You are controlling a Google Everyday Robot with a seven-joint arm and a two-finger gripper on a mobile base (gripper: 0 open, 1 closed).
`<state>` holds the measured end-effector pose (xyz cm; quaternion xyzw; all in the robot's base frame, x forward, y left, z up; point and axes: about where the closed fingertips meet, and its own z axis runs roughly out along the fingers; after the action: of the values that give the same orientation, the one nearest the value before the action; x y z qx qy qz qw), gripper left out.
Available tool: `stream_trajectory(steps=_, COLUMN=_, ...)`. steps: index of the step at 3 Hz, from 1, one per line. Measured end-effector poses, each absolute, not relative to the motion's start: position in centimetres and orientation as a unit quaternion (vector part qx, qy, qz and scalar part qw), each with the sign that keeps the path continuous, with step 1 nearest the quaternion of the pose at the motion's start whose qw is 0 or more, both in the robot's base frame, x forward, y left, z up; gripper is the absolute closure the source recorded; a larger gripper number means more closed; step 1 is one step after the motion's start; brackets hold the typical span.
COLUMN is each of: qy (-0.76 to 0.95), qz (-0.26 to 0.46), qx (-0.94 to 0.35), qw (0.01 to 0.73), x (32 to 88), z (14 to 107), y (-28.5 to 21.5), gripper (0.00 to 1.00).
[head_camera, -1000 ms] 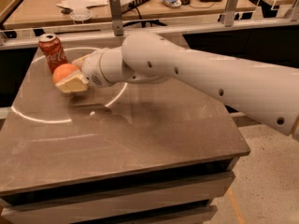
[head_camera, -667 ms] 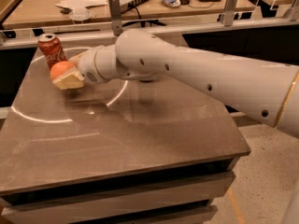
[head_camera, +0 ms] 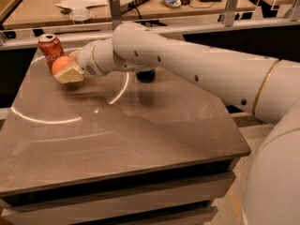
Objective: Move orange near coke can
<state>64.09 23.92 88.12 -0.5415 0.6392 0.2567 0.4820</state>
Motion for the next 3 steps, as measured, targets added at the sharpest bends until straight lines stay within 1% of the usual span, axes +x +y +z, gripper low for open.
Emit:
stream_trajectory(steps=1, qy=0.641, qz=0.263, qx=-0.547, qw=0.470, x=64.3, z=86.9, y=24.1, gripper=0.00)
stream_trajectory(steps=2, qy=0.631, qz=0.272, qx=-0.559, qw=0.464, x=64.0, z=86.7, y=24.3, gripper=0.00)
stream_trajectory(steps=3, qy=0.608, qz=0.270, qx=-0.573, qw=0.479, x=63.3, z=88.1, y=23.0, gripper=0.00)
